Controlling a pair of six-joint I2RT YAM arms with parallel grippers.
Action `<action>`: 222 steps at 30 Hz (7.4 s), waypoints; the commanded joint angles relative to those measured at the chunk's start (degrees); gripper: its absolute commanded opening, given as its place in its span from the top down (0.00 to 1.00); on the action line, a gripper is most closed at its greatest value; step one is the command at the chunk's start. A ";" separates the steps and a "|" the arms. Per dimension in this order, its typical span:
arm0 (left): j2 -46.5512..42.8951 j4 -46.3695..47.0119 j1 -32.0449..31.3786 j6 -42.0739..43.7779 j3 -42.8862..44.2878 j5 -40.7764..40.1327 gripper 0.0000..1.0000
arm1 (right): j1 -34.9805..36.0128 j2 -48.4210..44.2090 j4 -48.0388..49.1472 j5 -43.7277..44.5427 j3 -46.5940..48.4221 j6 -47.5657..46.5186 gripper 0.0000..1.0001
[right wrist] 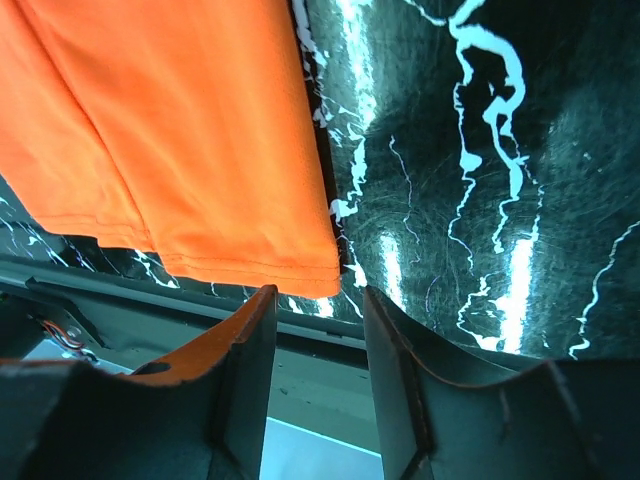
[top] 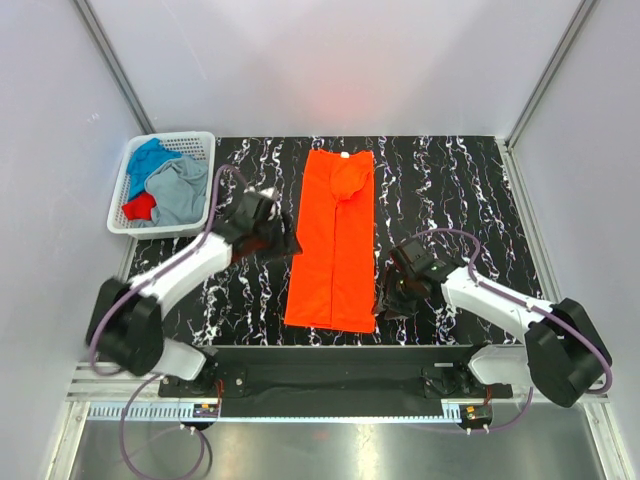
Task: Fold and stack the t-shirts
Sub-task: Fold the tshirt
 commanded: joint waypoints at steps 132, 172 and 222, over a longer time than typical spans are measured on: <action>30.03 -2.28 11.11 -4.24 34.72 15.34 1.00 | -14.78 48.64 -16.71 7.89 69.79 -33.17 1.00; 24.06 10.12 11.65 1.03 19.21 9.53 0.46 | -21.38 46.55 -12.76 -3.00 63.95 -38.36 0.41; 8.14 6.51 4.52 -0.99 -1.39 7.42 0.44 | -24.36 25.41 6.05 -14.17 25.12 -29.39 0.48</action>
